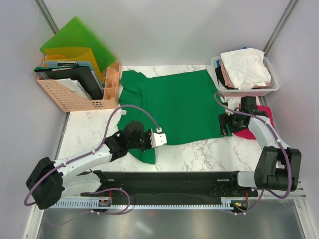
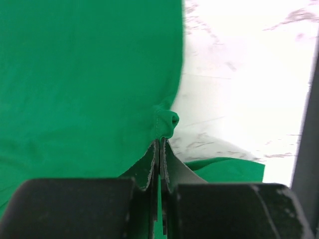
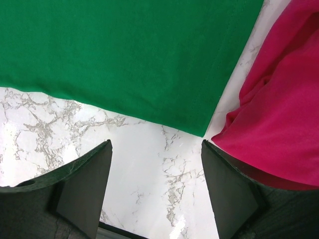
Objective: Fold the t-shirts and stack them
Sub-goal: Flatten out the tshirt
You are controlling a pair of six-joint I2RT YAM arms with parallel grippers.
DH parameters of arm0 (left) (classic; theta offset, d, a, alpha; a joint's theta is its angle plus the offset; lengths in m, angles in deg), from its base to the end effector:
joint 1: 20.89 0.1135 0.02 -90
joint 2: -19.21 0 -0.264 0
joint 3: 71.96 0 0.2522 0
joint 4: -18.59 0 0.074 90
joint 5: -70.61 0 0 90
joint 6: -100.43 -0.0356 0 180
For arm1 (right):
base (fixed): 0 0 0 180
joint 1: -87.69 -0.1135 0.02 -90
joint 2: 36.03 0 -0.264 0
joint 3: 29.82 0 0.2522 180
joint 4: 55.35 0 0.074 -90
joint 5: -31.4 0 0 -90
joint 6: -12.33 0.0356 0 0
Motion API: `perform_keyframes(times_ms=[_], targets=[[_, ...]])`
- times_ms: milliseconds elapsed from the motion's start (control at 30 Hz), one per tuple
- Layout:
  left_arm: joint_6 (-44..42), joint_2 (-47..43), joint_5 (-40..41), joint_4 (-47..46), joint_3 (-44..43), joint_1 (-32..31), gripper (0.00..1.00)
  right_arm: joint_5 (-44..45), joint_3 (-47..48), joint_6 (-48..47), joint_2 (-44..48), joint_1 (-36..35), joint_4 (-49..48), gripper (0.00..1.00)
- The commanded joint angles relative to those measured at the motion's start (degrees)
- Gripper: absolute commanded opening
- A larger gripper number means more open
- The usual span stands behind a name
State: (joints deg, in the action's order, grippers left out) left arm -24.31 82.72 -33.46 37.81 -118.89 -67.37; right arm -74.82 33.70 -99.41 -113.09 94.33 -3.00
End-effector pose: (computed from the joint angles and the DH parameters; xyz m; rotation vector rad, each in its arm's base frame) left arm 0.1535 -0.1742 0.2143 1.5345 1.5767 -0.3845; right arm 0.2497 -0.0191 0.2130 -0.4294 2.6240 0.2280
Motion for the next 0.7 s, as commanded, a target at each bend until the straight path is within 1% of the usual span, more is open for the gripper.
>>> perform_keyframes(times_ms=[0,67,100,133,167,200,233,300,500,567,600,633,667], targets=[[2.66,-0.40,-4.21,3.68,-0.68,-2.30,0.02,-0.82,1.75,-0.85,-0.29,0.05,-0.36,0.79],[3.01,0.21,-5.09,4.56,0.20,-4.14,0.02,-0.91,1.57,-0.85,0.06,0.13,-0.36,0.79],[3.45,0.48,-5.01,4.65,1.25,-4.93,0.04,-0.82,1.57,-0.85,0.15,0.05,-0.36,0.79],[3.45,0.57,-5.18,4.92,1.61,-6.16,0.16,-0.82,1.57,-0.94,0.24,0.13,-0.44,0.79],[3.45,0.83,-5.18,5.18,1.96,-6.60,0.32,-0.82,1.57,-0.94,0.15,0.13,-0.27,0.79],[3.71,0.74,-4.75,5.27,2.40,-6.87,0.52,-0.82,1.57,-0.94,-0.02,0.13,-0.27,0.79],[3.54,0.66,-4.13,5.27,2.49,-6.87,0.57,-0.82,1.66,-0.85,-0.20,0.05,-0.27,0.79],[2.93,-0.66,-1.94,4.92,2.84,-6.87,0.62,-0.91,1.75,-0.85,-0.55,0.05,-0.27,0.79],[2.40,-5.05,2.36,4.30,3.99,-6.87,0.64,-1.17,1.57,-1.03,0.67,0.05,0.08,0.79],[0.13,-6.54,8.76,2.38,5.04,-6.87,0.64,-1.26,1.22,-1.29,1.47,0.05,0.26,0.79],[-0.93,-8.38,12.27,0.37,6.87,-6.70,0.64,-1.35,1.05,-1.64,2.34,0.05,0.26,0.79],[-2.25,-9.53,20.66,-5.13,8.11,-6.35,0.64,-1.26,0.78,-1.73,2.87,0.05,0.35,0.80],[-3.74,-10.67,23.62,-10.15,9.51,-5.56,0.65,-1.35,0.69,-1.82,3.22,0.13,0.26,0.80]])
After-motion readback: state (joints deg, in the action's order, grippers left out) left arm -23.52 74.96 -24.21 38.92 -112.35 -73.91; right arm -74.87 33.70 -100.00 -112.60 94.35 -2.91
